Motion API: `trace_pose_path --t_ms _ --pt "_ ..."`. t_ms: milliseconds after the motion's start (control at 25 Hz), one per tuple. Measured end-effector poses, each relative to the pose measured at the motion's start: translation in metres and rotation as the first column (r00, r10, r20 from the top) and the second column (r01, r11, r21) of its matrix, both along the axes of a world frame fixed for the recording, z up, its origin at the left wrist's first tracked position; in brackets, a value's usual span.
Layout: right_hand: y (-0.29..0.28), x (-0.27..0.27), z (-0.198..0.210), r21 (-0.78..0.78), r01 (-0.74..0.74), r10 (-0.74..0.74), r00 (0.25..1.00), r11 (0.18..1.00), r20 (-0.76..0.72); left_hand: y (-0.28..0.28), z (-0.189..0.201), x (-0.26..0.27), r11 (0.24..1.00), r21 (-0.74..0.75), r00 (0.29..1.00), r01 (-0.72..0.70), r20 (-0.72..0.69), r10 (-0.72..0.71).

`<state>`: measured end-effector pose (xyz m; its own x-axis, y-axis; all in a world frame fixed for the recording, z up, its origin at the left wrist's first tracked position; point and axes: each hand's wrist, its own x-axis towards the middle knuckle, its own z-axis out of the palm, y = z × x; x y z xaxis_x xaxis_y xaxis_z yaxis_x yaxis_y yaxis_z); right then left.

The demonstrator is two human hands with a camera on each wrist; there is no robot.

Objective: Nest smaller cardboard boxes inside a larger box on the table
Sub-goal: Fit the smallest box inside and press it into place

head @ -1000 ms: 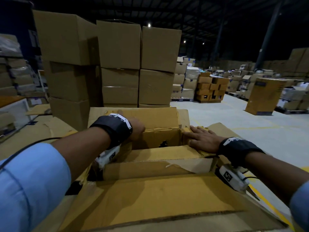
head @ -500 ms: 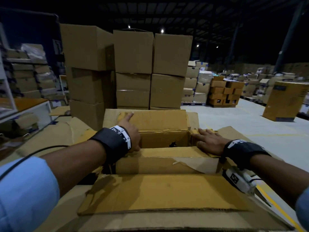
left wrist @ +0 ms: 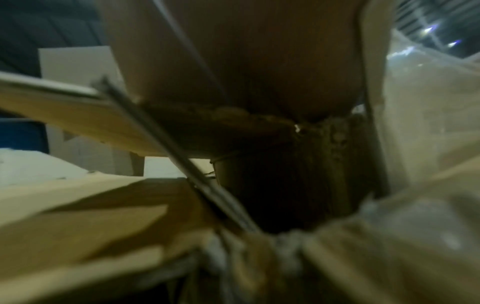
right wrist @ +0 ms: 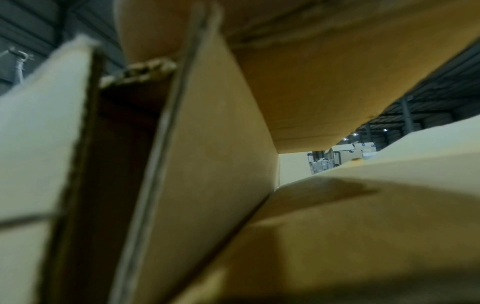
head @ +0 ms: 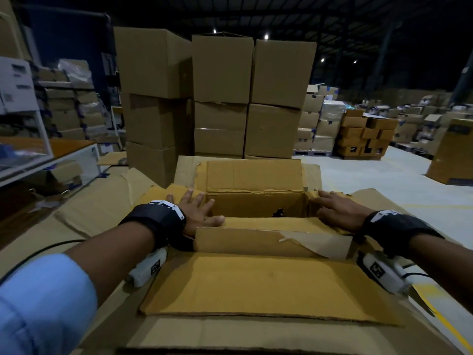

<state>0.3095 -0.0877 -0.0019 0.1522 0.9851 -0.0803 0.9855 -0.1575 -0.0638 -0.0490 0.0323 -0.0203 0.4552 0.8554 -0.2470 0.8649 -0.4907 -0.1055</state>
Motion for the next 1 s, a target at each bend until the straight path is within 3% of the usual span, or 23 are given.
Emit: trace_pose_path --t_ms 360,760,1000 --pt "-0.011 -0.007 0.008 0.067 0.028 -0.007 0.957 0.997 -0.290 -0.004 0.013 -0.006 0.994 -0.109 0.990 -0.029 0.131 0.043" --pt "-0.009 0.000 0.003 0.095 0.073 -0.026 0.905 0.993 -0.424 -0.024 0.024 0.013 0.990 -0.141 0.995 0.009 0.099 0.005" --pt "-0.009 -0.002 0.003 0.085 0.142 -0.098 0.914 0.986 -0.393 -0.015 0.019 0.026 0.989 -0.144 0.993 -0.029 0.110 0.045"
